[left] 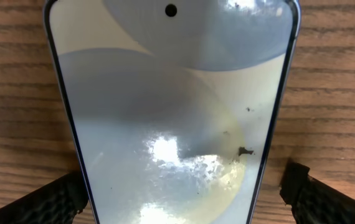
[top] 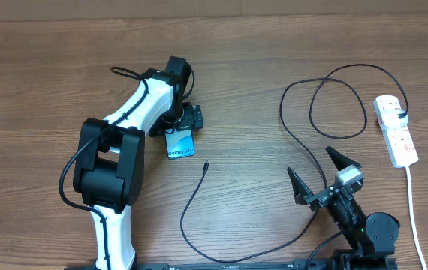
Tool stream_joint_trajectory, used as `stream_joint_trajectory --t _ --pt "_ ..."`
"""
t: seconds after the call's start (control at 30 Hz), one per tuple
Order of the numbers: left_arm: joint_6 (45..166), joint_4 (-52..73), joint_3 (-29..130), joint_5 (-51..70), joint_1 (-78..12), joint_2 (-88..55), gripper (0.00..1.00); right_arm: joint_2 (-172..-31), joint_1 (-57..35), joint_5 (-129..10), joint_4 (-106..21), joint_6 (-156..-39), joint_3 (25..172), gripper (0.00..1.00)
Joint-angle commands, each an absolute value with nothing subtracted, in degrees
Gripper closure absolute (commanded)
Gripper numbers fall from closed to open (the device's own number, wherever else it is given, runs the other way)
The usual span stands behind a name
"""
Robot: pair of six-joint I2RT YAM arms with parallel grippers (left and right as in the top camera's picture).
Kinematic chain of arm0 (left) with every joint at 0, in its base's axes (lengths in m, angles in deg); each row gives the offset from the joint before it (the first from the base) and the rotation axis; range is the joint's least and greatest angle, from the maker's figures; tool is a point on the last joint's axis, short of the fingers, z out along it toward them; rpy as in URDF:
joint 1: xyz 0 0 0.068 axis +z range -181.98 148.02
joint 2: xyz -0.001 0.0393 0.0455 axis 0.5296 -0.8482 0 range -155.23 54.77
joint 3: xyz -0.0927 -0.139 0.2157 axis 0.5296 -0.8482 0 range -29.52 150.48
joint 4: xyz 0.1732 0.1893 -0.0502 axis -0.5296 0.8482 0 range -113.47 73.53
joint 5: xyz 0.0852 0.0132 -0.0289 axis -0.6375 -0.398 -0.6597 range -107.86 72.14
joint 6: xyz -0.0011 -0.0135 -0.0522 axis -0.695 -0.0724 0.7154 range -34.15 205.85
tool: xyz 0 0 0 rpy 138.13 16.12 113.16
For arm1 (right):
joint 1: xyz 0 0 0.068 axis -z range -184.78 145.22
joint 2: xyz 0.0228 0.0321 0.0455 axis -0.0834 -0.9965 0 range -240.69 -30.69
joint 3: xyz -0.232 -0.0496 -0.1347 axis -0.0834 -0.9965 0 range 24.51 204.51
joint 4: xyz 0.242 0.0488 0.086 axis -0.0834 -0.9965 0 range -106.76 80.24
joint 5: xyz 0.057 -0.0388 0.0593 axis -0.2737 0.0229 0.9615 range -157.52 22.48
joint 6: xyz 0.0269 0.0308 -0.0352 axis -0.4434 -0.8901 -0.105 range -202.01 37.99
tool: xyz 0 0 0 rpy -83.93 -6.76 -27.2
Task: Plug charger to phone and switch on socket
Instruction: 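Close the left gripper on the phone's long edges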
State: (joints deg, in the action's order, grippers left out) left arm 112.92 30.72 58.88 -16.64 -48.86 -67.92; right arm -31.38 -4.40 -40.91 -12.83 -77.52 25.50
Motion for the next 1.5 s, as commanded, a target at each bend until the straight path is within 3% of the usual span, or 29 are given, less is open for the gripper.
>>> stream_joint_trajectory --t 0.0,0.37,0.43,0.57,1.17,1.47 --pt "114.4 30.7 59.5 -16.6 -49.2 -69.8 0.00 -30.9 -4.2 -41.1 -12.7 -77.6 25.0 0.00" --pt "114.1 33.0 59.5 -13.6 -49.3 -69.8 0.00 -30.9 -4.2 -41.1 -12.7 -77.6 25.0 0.00" --pt "114.4 32.9 59.5 -13.6 -49.3 -69.8 0.05 -30.9 -4.2 -41.1 -12.7 -77.6 25.0 0.00" --pt "114.8 31.7 59.5 -13.6 -49.2 -69.8 0.00 -30.9 -4.2 -41.1 -12.7 -77.6 25.0 0.00" --pt "117.6 32.2 59.5 -13.6 -48.8 -69.8 0.00 -30.9 -4.2 -41.1 -12.7 -77.6 25.0 0.00" --pt "118.0 33.8 59.5 -18.3 -48.9 -69.8 0.07 -30.9 -4.2 -41.1 -12.7 -77.6 25.0 0.00"
